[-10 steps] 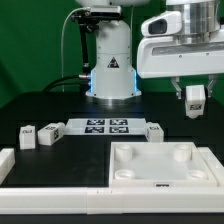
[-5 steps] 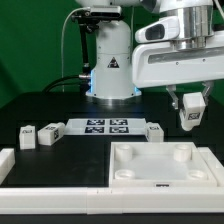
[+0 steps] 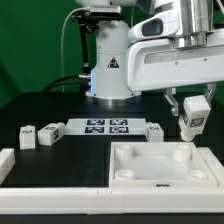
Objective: Assemble one leg
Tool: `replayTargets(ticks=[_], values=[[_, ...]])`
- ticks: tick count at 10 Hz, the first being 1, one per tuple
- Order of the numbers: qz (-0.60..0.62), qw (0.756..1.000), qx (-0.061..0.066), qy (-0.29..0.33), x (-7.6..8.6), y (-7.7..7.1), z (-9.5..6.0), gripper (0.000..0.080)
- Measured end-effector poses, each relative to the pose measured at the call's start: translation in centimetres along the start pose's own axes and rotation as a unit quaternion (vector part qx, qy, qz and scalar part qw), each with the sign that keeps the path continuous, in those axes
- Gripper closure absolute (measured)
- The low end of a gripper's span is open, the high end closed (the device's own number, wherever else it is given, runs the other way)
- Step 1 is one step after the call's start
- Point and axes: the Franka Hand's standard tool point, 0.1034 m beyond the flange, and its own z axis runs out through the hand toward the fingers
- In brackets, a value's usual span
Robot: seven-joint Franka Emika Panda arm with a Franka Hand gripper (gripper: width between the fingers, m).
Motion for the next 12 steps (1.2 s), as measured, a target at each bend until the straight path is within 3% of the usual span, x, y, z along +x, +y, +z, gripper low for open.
replayTargets(ticks=[1, 2, 4, 7, 8, 9, 12], values=[[-0.002, 0.999, -0.003, 0.054, -0.2, 0.1, 0.0, 0.0508], [-0.006, 0.998, -0.001, 0.060, -0.1, -0.5, 0.7, 0.0508], [-0.014, 0.997, 0.006, 0.069, 2.8, -1.6, 2.2, 0.0508], [-0.053, 0.994, -0.005, 0.096, 3.9, 0.2, 3.5, 0.0508], [-0.057, 0.988, -0.013, 0.144, 4.4, 1.0, 3.4, 0.0508], [-0.053, 0.988, -0.015, 0.141, 3.3, 1.2, 3.9, 0.0508], [-0.050, 0.988, -0.015, 0.145, 2.5, 0.9, 3.8, 0.0508]])
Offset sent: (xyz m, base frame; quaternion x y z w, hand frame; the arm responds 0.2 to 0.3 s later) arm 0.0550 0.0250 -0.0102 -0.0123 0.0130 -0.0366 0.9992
